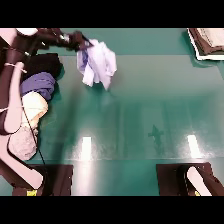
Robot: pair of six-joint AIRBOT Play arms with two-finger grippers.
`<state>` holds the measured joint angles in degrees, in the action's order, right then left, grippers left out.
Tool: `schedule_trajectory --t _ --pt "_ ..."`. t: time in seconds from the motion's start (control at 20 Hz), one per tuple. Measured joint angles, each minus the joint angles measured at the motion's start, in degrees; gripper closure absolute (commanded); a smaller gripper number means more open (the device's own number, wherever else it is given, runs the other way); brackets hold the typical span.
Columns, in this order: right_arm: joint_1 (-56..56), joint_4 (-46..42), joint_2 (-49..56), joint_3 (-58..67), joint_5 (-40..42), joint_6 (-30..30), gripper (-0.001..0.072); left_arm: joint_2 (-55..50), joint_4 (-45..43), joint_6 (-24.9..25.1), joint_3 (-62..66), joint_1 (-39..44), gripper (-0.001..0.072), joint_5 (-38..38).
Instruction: Fold the shirts.
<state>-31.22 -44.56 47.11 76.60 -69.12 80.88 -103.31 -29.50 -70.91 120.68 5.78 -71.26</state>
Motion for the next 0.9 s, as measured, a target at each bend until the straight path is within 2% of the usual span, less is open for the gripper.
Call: schedule_trajectory --t 0.3,0.55,0.65,0.7,0.9 --pt "0.02 -0.28 -0.04 9.27 1.11 -0.37 0.0698 15.04 3.96 5.07 -3.72 5.53 0.0684 -11.85" --pt "0.02 -0.37 -0.04 10.95 -2.49 -0.39 0.0698 18.97 -6.97 6.36 -11.08 13.18 0.0666 -15.93" --pt "0.02 -0.39 -0.04 11.17 -3.74 -0.39 0.0698 19.30 -13.11 5.95 -16.35 14.32 0.0114 -15.08" --pt "0.02 -0.42 -0.04 11.23 -4.20 -0.39 0.0698 19.45 -15.78 4.98 -19.04 14.40 0.0085 -14.64" --pt "0.02 -0.42 -0.04 11.34 -5.03 -0.39 0.0698 20.13 -22.64 -0.72 -25.38 10.73 0.0086 -16.50"
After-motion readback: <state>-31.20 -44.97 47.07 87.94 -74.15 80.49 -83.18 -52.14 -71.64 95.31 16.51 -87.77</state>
